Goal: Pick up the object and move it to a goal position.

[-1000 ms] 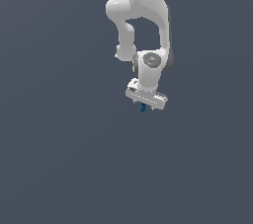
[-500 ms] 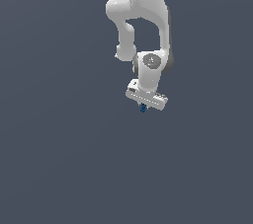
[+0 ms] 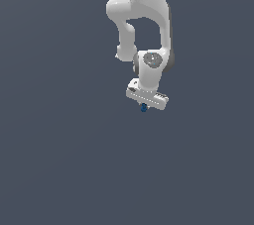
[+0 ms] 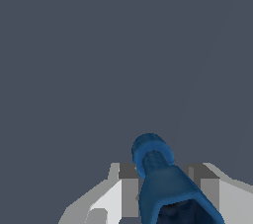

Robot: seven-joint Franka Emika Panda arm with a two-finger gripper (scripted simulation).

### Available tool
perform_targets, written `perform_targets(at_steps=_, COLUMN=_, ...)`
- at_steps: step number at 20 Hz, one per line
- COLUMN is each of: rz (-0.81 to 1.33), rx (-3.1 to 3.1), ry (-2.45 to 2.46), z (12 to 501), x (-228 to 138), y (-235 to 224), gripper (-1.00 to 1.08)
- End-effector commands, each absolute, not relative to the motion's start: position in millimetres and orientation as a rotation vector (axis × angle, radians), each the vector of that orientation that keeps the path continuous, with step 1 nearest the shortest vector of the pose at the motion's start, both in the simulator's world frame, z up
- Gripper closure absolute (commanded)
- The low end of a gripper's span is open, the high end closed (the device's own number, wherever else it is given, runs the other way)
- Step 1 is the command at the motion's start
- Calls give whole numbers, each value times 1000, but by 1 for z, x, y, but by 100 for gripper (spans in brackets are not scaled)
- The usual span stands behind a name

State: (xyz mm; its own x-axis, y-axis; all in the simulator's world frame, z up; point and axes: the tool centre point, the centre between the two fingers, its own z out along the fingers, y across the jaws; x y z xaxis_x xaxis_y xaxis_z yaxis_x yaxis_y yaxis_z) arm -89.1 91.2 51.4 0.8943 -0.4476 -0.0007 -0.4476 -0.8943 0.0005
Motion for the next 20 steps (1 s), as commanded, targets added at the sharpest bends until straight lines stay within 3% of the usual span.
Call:
perform_targets(at_steps=1, rz=0, rx=3057, ry=-723, z=60, x=-86, y=90, gripper=108)
perform_targets(at_steps=9, rz=1, rx=3057, ry=-723, z=110, x=-73, y=84, gripper=108)
perform_targets(at_steps=20, rz=1, rx=3057, ry=-724, z=216, x=-43, y=72, gripper=108)
